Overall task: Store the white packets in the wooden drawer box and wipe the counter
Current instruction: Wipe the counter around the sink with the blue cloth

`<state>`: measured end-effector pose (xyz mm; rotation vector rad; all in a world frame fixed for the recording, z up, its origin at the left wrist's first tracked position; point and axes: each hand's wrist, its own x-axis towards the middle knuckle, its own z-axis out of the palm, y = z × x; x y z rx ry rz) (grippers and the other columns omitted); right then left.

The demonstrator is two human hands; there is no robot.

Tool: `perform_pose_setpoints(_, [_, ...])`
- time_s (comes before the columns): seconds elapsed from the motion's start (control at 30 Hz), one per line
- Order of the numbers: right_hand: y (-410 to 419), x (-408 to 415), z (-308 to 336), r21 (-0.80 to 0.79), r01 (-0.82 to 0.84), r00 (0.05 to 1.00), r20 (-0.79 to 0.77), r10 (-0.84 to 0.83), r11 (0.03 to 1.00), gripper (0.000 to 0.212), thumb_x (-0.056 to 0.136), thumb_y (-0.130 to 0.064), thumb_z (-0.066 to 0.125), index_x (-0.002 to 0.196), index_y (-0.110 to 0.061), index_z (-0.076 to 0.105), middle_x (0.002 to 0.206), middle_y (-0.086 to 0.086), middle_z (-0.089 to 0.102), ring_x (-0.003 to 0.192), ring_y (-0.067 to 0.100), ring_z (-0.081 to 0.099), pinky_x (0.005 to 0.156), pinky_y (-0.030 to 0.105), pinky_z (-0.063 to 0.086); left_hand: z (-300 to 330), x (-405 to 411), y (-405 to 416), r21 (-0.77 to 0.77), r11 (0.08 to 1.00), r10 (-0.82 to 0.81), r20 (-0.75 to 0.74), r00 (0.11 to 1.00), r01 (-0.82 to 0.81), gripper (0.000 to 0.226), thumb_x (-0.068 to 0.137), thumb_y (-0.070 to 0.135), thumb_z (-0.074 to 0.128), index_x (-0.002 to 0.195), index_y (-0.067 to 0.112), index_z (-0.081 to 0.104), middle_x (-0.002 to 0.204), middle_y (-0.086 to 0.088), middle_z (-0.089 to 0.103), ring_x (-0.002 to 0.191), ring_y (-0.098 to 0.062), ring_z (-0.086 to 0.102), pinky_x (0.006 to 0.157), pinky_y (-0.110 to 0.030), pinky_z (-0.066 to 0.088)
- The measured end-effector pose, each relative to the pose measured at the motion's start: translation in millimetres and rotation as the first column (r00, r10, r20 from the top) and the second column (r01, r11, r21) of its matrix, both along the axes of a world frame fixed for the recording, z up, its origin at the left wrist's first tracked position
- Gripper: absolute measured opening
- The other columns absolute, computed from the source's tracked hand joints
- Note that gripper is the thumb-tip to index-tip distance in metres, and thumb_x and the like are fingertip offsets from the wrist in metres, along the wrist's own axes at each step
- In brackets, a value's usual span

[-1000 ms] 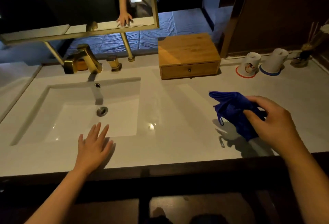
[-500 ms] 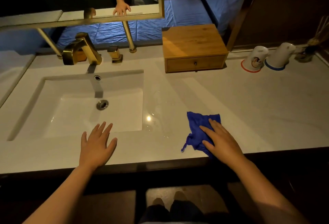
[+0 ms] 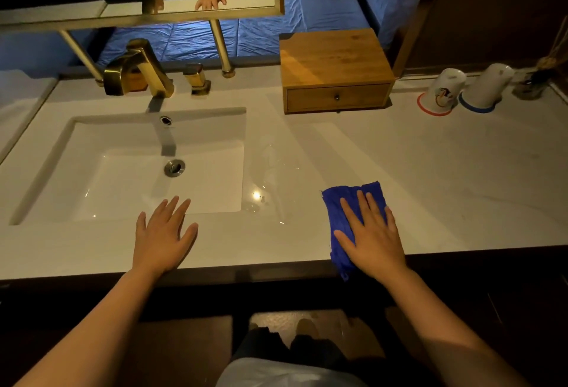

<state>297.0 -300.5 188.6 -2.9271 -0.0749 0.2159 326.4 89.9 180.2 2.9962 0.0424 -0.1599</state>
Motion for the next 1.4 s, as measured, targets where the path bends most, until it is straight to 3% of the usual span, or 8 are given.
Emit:
perform_pose_setpoints(0.3, [-2.7,11.1,-5.8,-0.104,-0.016,1.0,-0.025,0.013,0.994,0.078,0.083,-0.057,0.039,0.148,-0.028,0.005,0.159,0.008,-0.003,0.146,0.022,-0.009,0.118,0.043,-0.002,-1.2,0.2,1.4,0.01,0.999,-0.031,-0.012,0.999,0.031,0.068,0.086,0.057,0.017,0.147,0.026,0.024,0.158,-0.003,0.018,0.147,-0.022,0.01,0.116,-0.053,0.004])
perform_pose_setpoints(0.43, [12.0,15.4,-9.4,-0.092,0.222,0.975,0.006,-0.222,0.971,0.073,0.089,-0.058,0.029,0.147,-0.03,-0.006,0.159,0.007,-0.007,0.146,0.021,-0.009,0.117,0.043,0.0,-3.8,-0.4,4.5,0.012,0.999,-0.032,-0.021,0.999,0.032,0.069,0.086,0.058,0.016,0.148,0.028,0.019,0.159,-0.002,0.014,0.147,-0.02,0.006,0.116,-0.052,0.003])
perform_pose_setpoints(0.53, [17.7,23.2,-10.7,-0.054,0.449,0.894,0.013,-0.449,0.892,0.066,0.092,-0.055,0.022,0.148,-0.029,0.0,0.159,0.007,-0.005,0.146,0.021,-0.007,0.118,0.045,0.001,-8.1,0.2,7.0,0.005,1.0,-0.028,-0.009,1.0,0.028,0.069,0.086,0.059,0.015,0.148,0.029,0.017,0.159,-0.001,0.012,0.147,-0.02,0.005,0.117,-0.051,0.003])
perform_pose_setpoints(0.77, [58.9,8.0,-11.8,-0.074,0.614,0.789,0.052,-0.612,0.786,0.062,0.095,-0.044,0.026,0.148,-0.017,0.008,0.158,0.015,0.007,0.146,0.027,0.002,0.118,0.048,0.006,-14.1,-1.4,9.9,0.001,0.999,-0.044,0.007,0.999,0.044,0.069,0.087,0.06,0.011,0.149,0.028,0.014,0.159,0.001,0.011,0.147,-0.017,0.004,0.116,-0.049,0.001])
perform_pose_setpoints(0.9, [132.2,22.2,-10.4,-0.095,0.502,0.864,0.108,-0.492,0.86,0.067,0.093,-0.046,0.033,0.147,-0.013,0.012,0.156,0.021,0.012,0.145,0.033,0.009,0.116,0.048,0.009,-14.6,-0.5,9.6,-0.019,0.999,-0.048,0.002,0.999,0.048,0.07,0.086,0.06,0.011,0.148,0.027,0.017,0.159,0.001,0.014,0.147,-0.017,0.006,0.116,-0.05,0.001])
perform_pose_setpoints(1.0, [186.0,43.9,-13.7,-0.095,0.337,0.94,0.088,-0.33,0.937,0.064,0.095,-0.045,0.025,0.148,-0.015,0.004,0.157,0.017,0.006,0.146,0.03,0.004,0.117,0.045,0.005,-15.1,1.1,11.3,-0.014,0.999,-0.053,-0.007,0.999,0.053,0.071,0.086,0.06,0.01,0.148,0.027,0.016,0.159,0.001,0.013,0.147,-0.017,0.006,0.115,-0.049,0.0])
perform_pose_setpoints(1.2, [241.3,73.1,-16.6,-0.05,0.153,0.986,0.077,-0.148,0.987,0.057,0.098,-0.035,0.024,0.148,-0.015,0.005,0.158,0.013,0.007,0.146,0.028,0.003,0.118,0.043,0.003,-12.6,1.5,9.1,-0.028,0.999,-0.043,-0.023,0.999,0.042,0.072,0.084,0.058,0.013,0.148,0.026,0.017,0.159,0.0,0.016,0.147,-0.019,0.009,0.115,-0.051,0.003])
perform_pose_setpoints(1.4, [270.3,94.9,-11.4,0.097,0.089,0.992,0.082,-0.097,0.991,0.046,0.099,-0.03,0.029,0.141,-0.012,0.03,0.156,0.011,0.02,0.145,0.026,0.01,0.118,0.041,0.003,-13.8,3.1,9.3,-0.016,0.999,-0.033,-0.018,0.999,0.033,0.075,0.083,0.061,0.009,0.149,0.024,0.013,0.159,0.0,0.015,0.147,-0.017,0.007,0.115,-0.049,0.002])
